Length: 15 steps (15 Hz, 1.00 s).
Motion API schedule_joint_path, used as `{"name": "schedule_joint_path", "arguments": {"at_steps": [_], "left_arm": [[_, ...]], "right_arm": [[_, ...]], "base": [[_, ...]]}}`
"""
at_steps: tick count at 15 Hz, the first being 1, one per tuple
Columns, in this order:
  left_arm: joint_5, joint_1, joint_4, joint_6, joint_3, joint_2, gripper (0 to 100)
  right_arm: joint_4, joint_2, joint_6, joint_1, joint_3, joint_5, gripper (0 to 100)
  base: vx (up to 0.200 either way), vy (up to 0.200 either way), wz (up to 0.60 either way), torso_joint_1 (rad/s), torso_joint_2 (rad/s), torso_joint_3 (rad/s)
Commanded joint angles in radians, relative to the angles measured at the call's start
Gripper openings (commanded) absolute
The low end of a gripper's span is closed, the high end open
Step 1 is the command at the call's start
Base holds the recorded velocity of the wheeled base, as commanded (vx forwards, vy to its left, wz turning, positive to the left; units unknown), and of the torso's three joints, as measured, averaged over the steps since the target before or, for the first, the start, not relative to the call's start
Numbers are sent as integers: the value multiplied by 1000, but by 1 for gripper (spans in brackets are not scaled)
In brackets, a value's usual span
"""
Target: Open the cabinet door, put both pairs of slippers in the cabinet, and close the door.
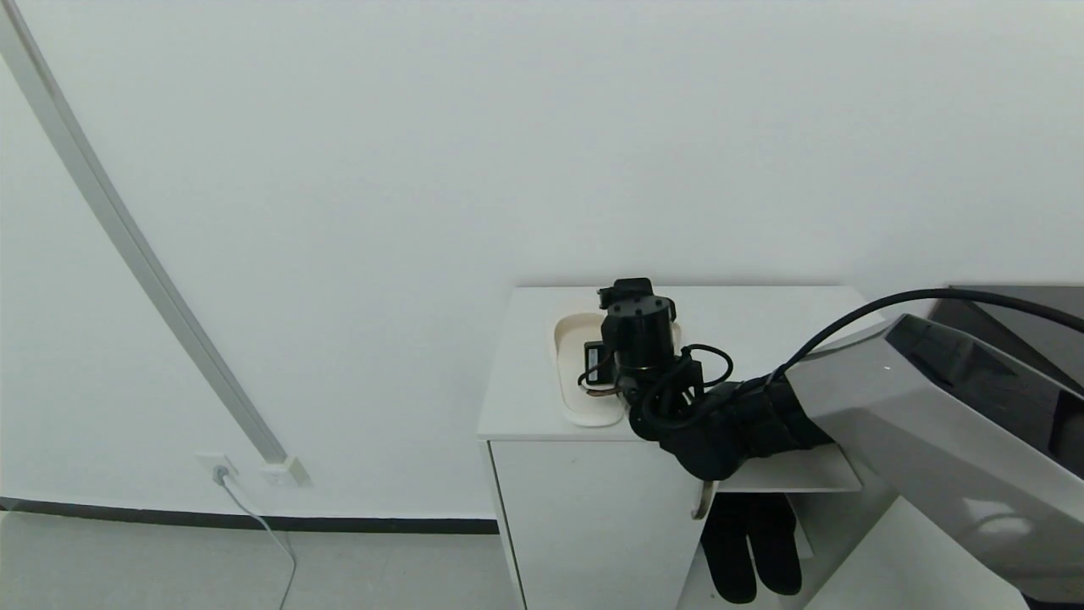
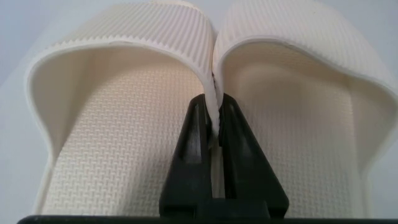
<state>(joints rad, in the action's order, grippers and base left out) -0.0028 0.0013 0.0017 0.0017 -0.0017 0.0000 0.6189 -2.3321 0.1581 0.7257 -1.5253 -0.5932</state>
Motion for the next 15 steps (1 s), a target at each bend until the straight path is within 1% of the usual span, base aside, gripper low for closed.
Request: {"name": "schedule_joint_path", "arguments": {"at_steps": [1,4,7,8,9,10,11,12,15], "left_arm": [[1,0,0,0,0,0,0],[1,0,0,0,0,0,0],[4,0,0,-5,0,0,0],[4,0,0,-5,0,0,0],[4,0,0,-2,0,0,0],[4,0,0,0,0,0,0],[3,0,0,3,2,0,0],[4,0,0,3,2,0,0],[4,0,0,0,0,0,0]], "right_arm": [[4,33,0,6,25,0,0],[2,165,-2,40,162,10,0],[10,367,5,106,412,36,0],[19,410,3,123,467,38,0],[24,491,1,138,554,38,0],[22,524,3,142,582,41,0],[19,591,18,144,633,67,0],[16,611,29,141,646,98,0],[15,614,32,127,668,102,0]], "base": [[0,0,0,0,0,0],[0,0,0,0,0,0],[0,0,0,0,0,0],[0,0,0,0,0,0],[0,0,0,0,0,0],[0,0,0,0,0,0],[0,0,0,0,0,0],[0,0,0,0,0,0],[0,0,0,0,0,0]]}}
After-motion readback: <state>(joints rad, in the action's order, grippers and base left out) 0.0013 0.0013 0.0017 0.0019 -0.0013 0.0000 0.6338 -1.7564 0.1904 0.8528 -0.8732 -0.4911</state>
